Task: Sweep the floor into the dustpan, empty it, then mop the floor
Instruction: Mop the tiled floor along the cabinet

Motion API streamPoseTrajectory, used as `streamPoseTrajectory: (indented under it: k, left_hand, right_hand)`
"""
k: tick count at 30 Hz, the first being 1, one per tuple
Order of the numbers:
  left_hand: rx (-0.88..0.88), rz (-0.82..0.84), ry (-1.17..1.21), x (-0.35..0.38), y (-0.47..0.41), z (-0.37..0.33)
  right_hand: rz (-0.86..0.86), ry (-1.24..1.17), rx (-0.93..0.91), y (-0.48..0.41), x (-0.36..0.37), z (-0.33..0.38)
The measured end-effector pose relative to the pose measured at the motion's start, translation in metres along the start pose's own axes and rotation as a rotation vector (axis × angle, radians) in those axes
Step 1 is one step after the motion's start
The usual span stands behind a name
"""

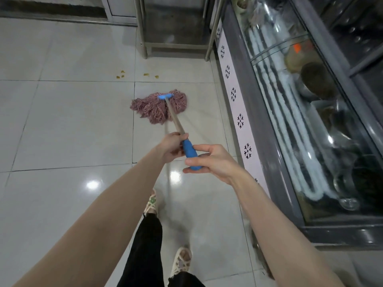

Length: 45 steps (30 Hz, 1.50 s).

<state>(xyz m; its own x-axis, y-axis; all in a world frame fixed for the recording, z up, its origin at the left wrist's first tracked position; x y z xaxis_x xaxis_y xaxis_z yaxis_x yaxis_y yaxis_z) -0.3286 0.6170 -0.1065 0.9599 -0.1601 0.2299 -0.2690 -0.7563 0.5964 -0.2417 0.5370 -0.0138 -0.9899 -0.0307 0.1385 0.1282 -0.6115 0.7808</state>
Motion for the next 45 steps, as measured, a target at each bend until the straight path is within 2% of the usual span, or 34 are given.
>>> streamPoseTrajectory:
  k: [5,13,17,25,36,45]
  left_hand:
    - [-0.044,0.009,0.099,-0.010,-0.065,-0.061]
    - [0.004,-0.046,0.007,-0.071,-0.167,-0.165]
    - [0.021,0.017,0.046,-0.078,-0.202,-0.204]
    - [-0.092,0.138,0.075,-0.052,-0.244,-0.196]
    - [-0.107,0.073,0.061,-0.059,-0.301,-0.220]
    - [-0.062,-0.030,0.001,-0.106,-0.326,-0.256]
  right_hand:
    - [-0.039,-0.037,0.019,-0.049,-0.007,0.076]
    - [0.009,-0.093,0.025,-0.142,0.032,0.194]
    - [-0.017,-0.149,-0.004,-0.164,0.034,0.240]
    - [-0.065,-0.029,0.109,-0.168,0.008,0.254]
    - [-0.115,-0.069,0.134,-0.198,-0.009,0.278]
    - [-0.014,0.001,0.137,-0.236,0.018,0.316]
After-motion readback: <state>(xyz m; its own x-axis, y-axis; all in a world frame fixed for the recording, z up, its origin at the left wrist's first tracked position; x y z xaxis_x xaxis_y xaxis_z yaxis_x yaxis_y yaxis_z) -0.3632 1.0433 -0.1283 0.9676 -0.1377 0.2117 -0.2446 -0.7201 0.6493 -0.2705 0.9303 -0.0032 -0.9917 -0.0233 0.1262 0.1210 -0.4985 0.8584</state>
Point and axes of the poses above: each hand's wrist, its own y-axis away from the middle knuckle, its own x-axis out of the palm, z = x × y, the point moved 8 cm from there along -y, towards the middle knuckle, and after that the axes turned 11 degrees about x, right-handed, at the moved point
